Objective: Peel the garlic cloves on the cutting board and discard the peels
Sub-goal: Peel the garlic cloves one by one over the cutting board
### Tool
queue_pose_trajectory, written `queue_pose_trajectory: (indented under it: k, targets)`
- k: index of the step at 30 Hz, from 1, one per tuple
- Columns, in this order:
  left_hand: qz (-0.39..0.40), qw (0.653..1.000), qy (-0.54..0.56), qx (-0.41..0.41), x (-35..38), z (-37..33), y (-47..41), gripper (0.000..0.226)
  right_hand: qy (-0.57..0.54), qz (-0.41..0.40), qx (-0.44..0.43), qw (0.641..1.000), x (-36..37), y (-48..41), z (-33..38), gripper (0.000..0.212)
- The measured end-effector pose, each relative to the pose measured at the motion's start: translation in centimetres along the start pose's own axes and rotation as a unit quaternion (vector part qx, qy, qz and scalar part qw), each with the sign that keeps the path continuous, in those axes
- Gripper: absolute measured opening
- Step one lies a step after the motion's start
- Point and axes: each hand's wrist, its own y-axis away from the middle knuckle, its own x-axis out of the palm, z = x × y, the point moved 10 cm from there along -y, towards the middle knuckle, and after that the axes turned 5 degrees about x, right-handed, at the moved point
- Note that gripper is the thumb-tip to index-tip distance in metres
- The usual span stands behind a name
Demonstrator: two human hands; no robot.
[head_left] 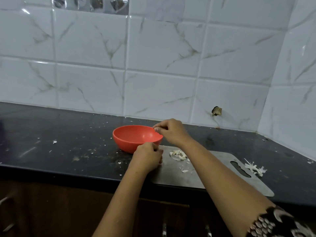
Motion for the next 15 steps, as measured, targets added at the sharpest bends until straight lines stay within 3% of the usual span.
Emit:
queue_pose_trajectory:
  k: [6,12,15]
  targets:
    - [-0.005,1.000,-0.001,-0.003,0.3,0.7,-0.2,0.028,0.143,0.116,-0.002,0.983,4.6,-2.4,-0.8,0.026]
    - [-0.029,1.000,-0.008,0.007,0.6,0.6,-0.2,0.028,0.039,-0.014,0.018,0.999,-0.8,-1.6,-2.3,0.027]
    - [-0.053,0.998,-0.031,0.014,0.3,0.2,0.0,0.017,0.074,-0.026,0.052,0.996,-2.4,0.3,-4.9,0.026]
